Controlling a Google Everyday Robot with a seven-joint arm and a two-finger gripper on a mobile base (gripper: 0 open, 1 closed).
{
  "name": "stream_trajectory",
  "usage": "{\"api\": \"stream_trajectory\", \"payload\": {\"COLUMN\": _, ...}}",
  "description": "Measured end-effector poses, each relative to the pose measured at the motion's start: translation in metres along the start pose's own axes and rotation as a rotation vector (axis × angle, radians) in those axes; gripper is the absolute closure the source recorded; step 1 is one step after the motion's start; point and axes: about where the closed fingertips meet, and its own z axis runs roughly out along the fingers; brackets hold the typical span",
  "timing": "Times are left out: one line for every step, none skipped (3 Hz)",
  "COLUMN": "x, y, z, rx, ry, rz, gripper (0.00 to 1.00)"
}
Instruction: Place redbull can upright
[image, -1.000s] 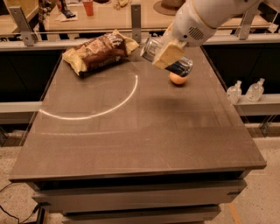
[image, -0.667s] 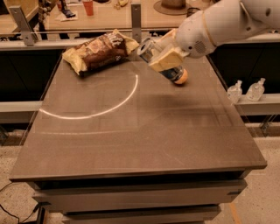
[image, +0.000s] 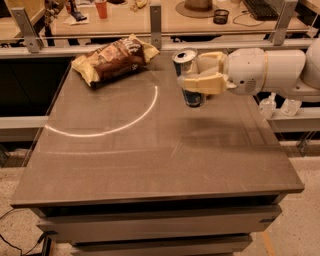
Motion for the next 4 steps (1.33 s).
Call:
{"api": "stream_trajectory", "payload": {"x": -0.004, "y": 0.013, "z": -0.011, "rx": -0.001, "ry": -0.107, "rz": 0.047, "gripper": 1.0}}
{"api": "stream_trajectory", "payload": {"x": 0.005, "y": 0.02, "z": -0.013, "rx": 0.006, "ry": -0.145, "rz": 0.09, "gripper": 1.0}}
{"api": "stream_trajectory", "payload": {"x": 0.024, "y": 0.027, "z": -0.011, "rx": 0.014, "ry": -0.176, "rz": 0.148, "gripper": 1.0}}
{"api": "stream_trajectory", "payload": {"x": 0.039, "y": 0.032, "z": -0.008, "rx": 0.017, "ry": -0.179, "rz": 0.186, "gripper": 1.0}}
